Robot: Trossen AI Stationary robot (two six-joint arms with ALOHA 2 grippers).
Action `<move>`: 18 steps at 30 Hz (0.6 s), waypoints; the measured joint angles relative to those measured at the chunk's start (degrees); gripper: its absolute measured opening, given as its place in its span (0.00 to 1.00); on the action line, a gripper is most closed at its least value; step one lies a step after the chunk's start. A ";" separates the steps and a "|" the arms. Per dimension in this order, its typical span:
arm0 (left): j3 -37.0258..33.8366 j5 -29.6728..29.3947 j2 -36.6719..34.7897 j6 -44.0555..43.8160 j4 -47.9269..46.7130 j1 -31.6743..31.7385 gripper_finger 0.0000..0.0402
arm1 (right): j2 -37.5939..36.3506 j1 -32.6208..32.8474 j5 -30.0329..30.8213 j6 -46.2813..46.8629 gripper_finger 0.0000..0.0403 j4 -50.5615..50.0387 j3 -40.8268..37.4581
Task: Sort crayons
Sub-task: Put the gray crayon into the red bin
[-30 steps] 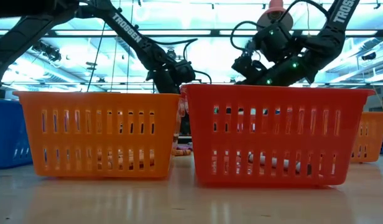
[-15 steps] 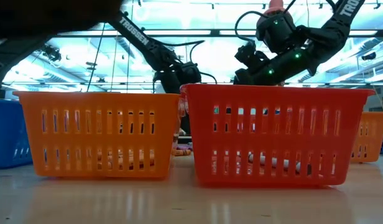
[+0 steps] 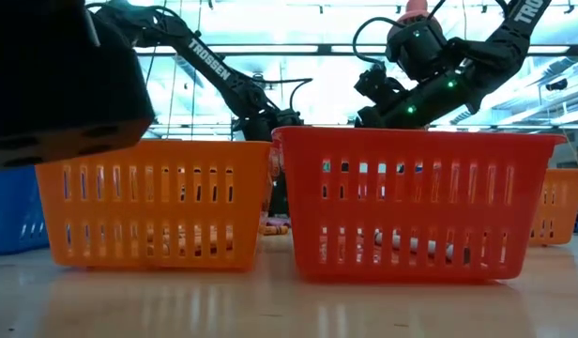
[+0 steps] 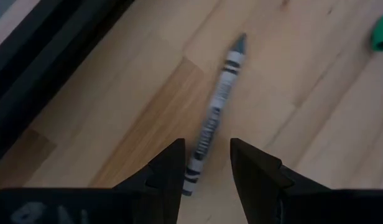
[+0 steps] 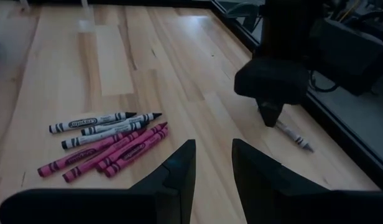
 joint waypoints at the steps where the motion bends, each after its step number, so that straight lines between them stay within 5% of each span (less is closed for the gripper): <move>1: 0.00 0.00 0.00 0.32 -0.02 0.00 0.35 | 0.00 0.00 0.00 0.00 0.27 -0.03 0.00; 18: 0.02 -0.13 -0.15 10.74 -3.26 -0.22 0.03 | 0.00 0.00 0.04 -0.04 0.27 -0.10 0.00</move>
